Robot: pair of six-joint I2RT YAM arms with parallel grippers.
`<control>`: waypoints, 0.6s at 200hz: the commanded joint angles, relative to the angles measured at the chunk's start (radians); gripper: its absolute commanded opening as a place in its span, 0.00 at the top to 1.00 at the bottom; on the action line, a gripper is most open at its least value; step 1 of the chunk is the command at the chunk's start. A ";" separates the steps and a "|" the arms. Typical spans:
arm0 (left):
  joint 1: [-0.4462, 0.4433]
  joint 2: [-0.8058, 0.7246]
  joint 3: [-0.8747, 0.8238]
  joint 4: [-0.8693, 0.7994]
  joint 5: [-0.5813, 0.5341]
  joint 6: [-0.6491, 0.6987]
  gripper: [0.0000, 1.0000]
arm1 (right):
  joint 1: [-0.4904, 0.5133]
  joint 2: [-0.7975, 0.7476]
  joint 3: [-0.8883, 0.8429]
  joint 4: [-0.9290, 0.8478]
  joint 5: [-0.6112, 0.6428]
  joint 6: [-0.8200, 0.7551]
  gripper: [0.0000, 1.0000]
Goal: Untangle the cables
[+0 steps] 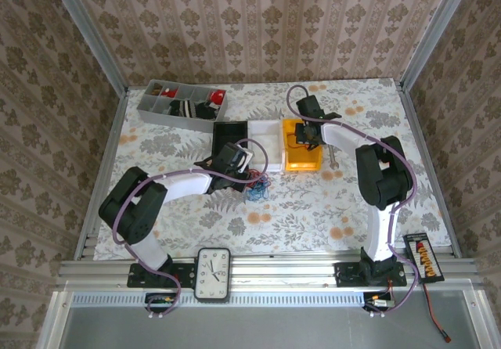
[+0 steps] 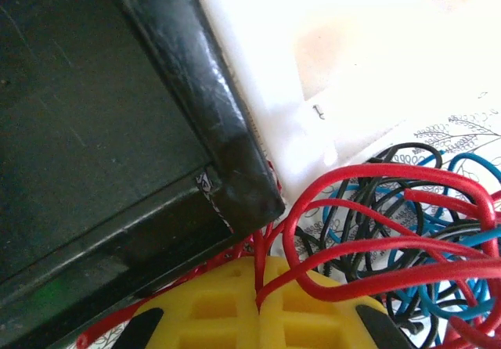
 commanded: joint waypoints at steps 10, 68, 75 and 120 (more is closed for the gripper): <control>-0.002 -0.019 0.016 -0.018 0.049 0.030 1.00 | 0.000 -0.123 -0.061 0.041 -0.016 -0.001 0.82; -0.004 -0.071 -0.013 -0.049 0.099 0.028 1.00 | 0.014 -0.293 -0.193 0.090 -0.022 0.000 0.61; -0.005 -0.076 -0.016 -0.051 0.110 0.027 1.00 | 0.026 -0.322 -0.213 0.097 -0.025 -0.009 0.61; -0.004 -0.126 -0.054 -0.044 0.174 0.030 1.00 | 0.168 -0.474 -0.366 0.138 -0.208 -0.103 0.61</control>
